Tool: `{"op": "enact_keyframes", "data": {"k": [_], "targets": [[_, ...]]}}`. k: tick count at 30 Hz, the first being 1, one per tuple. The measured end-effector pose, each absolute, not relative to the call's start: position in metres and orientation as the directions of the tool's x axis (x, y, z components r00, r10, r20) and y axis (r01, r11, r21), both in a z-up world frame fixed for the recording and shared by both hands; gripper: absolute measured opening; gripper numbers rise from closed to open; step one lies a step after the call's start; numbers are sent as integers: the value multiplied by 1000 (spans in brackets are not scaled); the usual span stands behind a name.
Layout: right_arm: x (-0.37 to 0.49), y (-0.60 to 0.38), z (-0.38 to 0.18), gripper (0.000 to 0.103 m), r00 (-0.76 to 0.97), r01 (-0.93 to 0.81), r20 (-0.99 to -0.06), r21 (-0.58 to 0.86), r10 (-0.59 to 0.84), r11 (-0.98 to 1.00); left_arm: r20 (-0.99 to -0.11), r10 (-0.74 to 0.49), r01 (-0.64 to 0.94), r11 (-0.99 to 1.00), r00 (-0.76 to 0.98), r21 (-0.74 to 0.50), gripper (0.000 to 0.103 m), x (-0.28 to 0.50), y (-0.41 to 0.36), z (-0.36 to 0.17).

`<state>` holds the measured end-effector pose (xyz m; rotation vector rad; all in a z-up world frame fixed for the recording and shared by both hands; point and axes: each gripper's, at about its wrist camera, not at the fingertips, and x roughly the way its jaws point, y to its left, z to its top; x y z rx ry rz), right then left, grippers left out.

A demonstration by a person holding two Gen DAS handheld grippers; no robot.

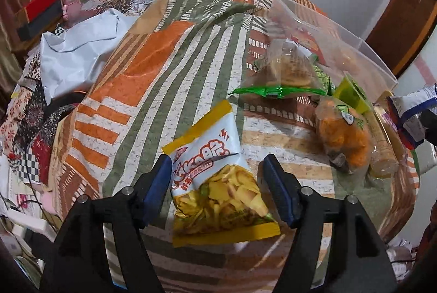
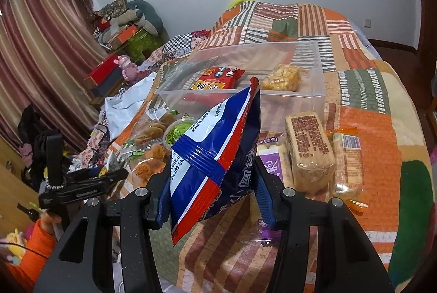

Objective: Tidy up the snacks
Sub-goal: 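Grasp the yellow chip bag with the left gripper and lift it, then place yellow chip bag in clear box while right gripper drops blue biscuit bag in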

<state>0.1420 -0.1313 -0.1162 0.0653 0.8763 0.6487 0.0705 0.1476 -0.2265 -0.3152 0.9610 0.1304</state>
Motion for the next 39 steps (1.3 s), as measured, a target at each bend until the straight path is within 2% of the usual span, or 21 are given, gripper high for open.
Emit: {"op": "enact_keyframes", "data": {"k": [1, 2, 3, 6, 13, 24, 39], "targets": [[142, -132, -116, 48, 462, -500, -692, 313, 555, 807, -817, -28, -248, 946, 576, -208, 61, 69, 148, -226], [143, -132, -117, 48, 463, -500, -692, 313, 555, 808, -817, -24, -251, 946, 577, -205, 48, 69, 149, -226], [143, -132, -116, 48, 465, -500, -691, 312, 554, 808, -819, -21, -255, 945, 573, -203, 42, 68, 151, -226], [143, -134, -115, 48, 469, -501, -686, 312, 556, 807, -816, -35, -253, 942, 576, -219, 32, 67, 155, -223], [148, -139, -104, 48, 502, -498, -665, 301, 553, 813, -743, -20, -193, 961, 669, -199, 32, 69, 149, -179], [171, -145, -77, 48, 583, -492, -611, 258, 535, 831, -612, -74, -61, 979, 787, -197, 32, 103, 111, -105], [222, -133, -71, 48, 598, -510, -590, 243, 543, 825, -591, -117, 17, 985, 798, -172, 32, 181, 81, -83]]}}
